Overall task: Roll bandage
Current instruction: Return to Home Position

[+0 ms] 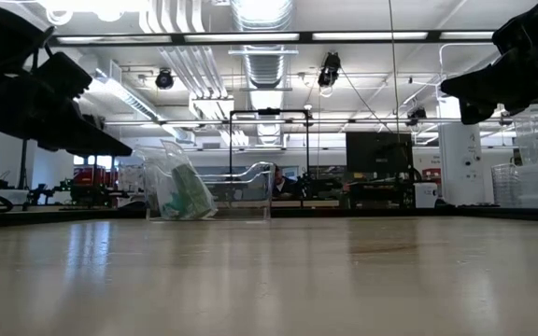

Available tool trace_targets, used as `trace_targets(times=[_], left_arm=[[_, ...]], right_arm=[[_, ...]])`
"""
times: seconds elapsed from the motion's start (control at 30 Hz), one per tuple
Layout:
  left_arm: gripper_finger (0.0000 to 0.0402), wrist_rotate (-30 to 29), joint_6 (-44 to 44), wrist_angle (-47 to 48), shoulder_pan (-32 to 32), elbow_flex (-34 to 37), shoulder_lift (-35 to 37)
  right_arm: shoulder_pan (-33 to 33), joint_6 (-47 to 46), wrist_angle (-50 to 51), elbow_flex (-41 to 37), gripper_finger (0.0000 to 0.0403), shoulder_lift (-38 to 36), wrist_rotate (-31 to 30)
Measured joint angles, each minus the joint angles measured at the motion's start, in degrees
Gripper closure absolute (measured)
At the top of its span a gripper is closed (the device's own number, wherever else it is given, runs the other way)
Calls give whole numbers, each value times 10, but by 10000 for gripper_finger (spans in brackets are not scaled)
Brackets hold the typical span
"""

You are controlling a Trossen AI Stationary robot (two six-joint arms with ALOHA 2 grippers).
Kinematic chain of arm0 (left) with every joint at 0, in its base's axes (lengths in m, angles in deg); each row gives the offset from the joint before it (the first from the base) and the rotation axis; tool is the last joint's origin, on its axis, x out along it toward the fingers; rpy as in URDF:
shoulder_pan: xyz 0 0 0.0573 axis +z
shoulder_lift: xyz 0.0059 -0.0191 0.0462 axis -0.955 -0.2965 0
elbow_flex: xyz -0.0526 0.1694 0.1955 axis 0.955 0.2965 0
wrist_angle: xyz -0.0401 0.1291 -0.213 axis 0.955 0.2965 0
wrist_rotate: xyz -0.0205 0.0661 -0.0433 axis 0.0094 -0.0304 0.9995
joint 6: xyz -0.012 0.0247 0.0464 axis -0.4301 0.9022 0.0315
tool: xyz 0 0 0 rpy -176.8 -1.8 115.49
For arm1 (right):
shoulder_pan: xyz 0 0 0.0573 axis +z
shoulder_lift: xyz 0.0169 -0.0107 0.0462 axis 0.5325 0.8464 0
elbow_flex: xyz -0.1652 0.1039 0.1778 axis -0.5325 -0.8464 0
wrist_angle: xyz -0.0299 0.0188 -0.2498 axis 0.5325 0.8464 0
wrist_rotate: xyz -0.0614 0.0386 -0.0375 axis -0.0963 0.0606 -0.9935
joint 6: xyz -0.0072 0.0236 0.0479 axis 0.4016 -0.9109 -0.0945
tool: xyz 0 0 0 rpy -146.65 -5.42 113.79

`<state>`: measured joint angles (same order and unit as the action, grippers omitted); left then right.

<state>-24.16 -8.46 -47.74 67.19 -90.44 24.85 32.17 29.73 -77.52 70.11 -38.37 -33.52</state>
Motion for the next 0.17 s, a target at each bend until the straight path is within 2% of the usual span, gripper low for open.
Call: trace_targets(times=[0.17], left_arm=[[243, 0, 0, 0, 0, 0, -11]], right_arm=[[0, 0, 0, 0, 403, 0, 0]])
